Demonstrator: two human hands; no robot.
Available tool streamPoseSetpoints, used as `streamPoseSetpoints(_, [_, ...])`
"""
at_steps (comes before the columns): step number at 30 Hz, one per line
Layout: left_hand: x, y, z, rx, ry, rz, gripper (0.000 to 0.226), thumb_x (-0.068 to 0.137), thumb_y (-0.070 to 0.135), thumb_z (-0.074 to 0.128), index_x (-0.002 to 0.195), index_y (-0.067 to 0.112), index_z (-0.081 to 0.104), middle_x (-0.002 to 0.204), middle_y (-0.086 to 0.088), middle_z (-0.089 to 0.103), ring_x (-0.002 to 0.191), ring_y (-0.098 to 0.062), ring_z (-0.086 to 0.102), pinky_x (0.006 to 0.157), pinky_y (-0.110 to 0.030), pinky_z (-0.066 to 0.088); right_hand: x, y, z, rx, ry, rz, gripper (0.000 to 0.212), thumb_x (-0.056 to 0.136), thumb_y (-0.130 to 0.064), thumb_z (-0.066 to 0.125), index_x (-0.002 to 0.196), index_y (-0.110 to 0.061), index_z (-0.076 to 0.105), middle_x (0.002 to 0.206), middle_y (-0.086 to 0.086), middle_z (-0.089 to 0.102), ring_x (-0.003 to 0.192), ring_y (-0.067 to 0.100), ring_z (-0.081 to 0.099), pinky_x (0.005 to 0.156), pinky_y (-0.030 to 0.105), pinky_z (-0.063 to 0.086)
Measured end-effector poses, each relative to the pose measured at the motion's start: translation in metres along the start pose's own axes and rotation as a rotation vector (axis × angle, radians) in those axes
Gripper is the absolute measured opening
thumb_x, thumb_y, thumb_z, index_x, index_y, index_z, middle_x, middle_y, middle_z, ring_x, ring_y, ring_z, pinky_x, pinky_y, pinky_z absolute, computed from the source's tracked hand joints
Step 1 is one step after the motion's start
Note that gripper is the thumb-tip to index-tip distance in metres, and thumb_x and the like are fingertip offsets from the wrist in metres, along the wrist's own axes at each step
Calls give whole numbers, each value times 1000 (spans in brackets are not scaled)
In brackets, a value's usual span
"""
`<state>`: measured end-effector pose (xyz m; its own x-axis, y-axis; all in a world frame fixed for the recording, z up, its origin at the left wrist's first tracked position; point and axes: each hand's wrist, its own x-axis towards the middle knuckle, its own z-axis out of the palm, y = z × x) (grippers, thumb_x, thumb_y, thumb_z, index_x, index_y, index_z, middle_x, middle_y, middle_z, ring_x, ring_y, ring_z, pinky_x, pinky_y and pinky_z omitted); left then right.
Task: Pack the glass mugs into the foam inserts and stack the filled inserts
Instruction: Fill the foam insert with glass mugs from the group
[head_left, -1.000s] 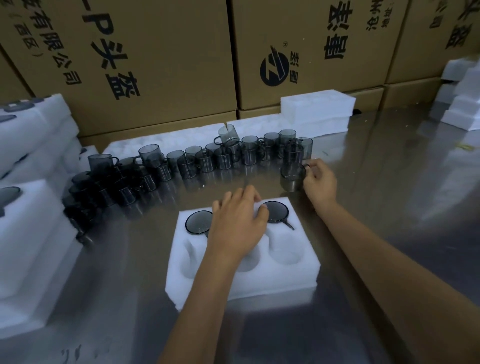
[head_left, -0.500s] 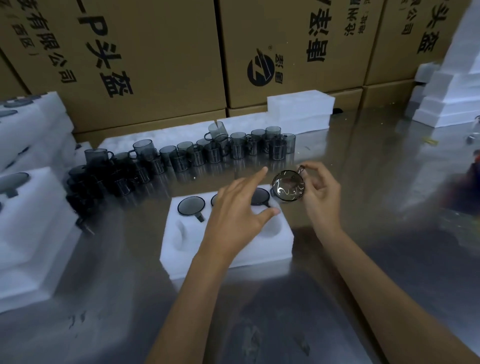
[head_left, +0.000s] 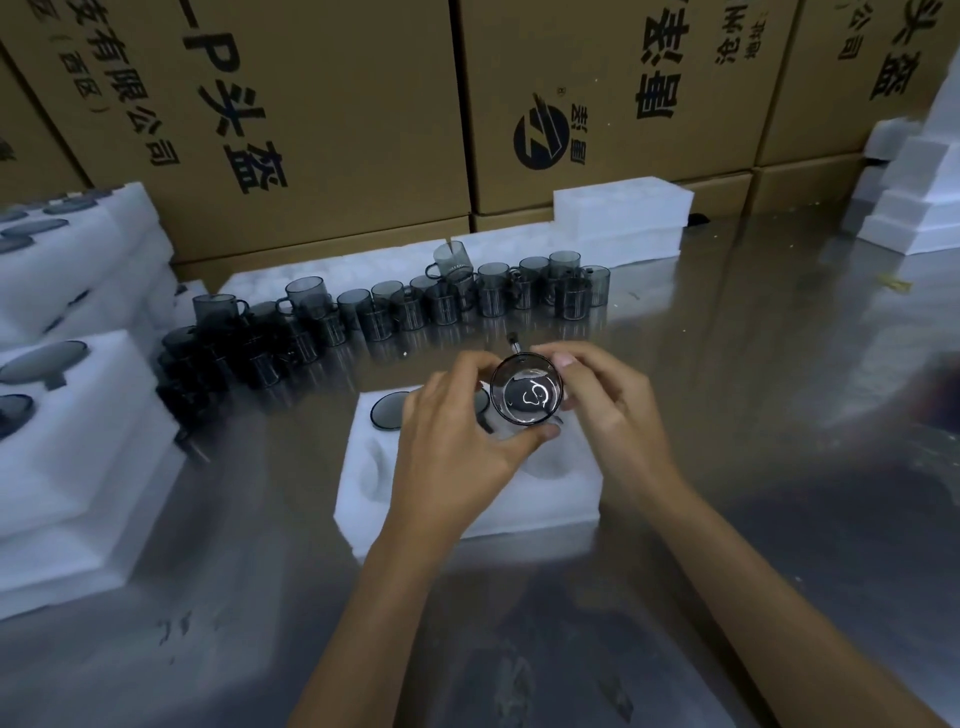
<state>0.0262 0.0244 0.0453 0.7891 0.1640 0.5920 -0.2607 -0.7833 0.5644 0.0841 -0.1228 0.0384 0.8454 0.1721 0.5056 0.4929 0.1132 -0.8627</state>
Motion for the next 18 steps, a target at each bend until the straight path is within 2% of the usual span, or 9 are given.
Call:
streamPoseSetpoints(2, [-2, 2, 2, 115, 11, 41, 60, 63, 67, 78, 102, 38, 43, 92, 24, 55, 90, -4, 48, 79, -29, 31, -1, -1, 0, 23, -20, 28, 19, 93, -22, 62, 102, -11, 74, 97, 0, 75, 94, 13, 70, 78, 19, 53])
streamPoseSetpoints(4, [-3, 4, 4, 168, -9, 49, 61, 63, 71, 74, 99, 37, 39, 87, 25, 51, 89, -7, 49, 79, -28, 28, -2, 0, 1, -18, -30, 39, 13, 94, -18, 66, 100, -12, 75, 94, -2, 76, 92, 14, 72, 76, 20, 54])
streamPoseSetpoints(8, [-2, 1, 1, 131, -125, -8, 65, 53, 85, 62, 93, 41, 37, 82, 31, 45, 87, 3, 41, 73, -28, 32, -1, 2, -1, -139, -41, 46, 16, 96, -18, 64, 96, -25, 79, 89, -13, 77, 90, 10, 72, 83, 32, 57])
streamPoseSetpoints(10, [-1, -4, -3, 73, -197, -30, 65, 50, 87, 62, 88, 38, 44, 83, 26, 54, 93, 8, 45, 75, -26, 38, 0, 4, -7, -232, -63, 51, 17, 93, -19, 68, 88, -31, 80, 80, -19, 74, 85, 4, 67, 79, 28, 52])
streamPoseSetpoints(12, [0, -7, -8, -13, -238, -48, 57, 56, 85, 63, 82, 34, 55, 84, 21, 61, 95, 3, 52, 79, -26, 43, 2, 8, -12, -297, -87, 60, 17, 90, -18, 71, 79, -26, 81, 77, -16, 73, 90, 5, 62, 79, 26, 48])
streamPoseSetpoints(15, [-1, -8, -10, -128, -247, -43, 42, 83, 70, 55, 77, 29, 62, 82, 14, 65, 94, -4, 57, 81, -26, 43, 4, 11, -15, -355, -125, 44, 17, 87, -17, 69, 73, -19, 80, 86, -12, 74, 102, 5, 55, 87, 19, 43])
streamPoseSetpoints(18, [0, -8, -10, -126, -243, -30, 24, 95, 37, 62, 74, 27, 58, 78, 13, 60, 89, -8, 54, 84, -30, 40, 6, 13, -17, -403, -157, 85, 24, 92, -23, 68, 69, -22, 77, 92, -12, 70, 105, 4, 49, 89, 14, 35])
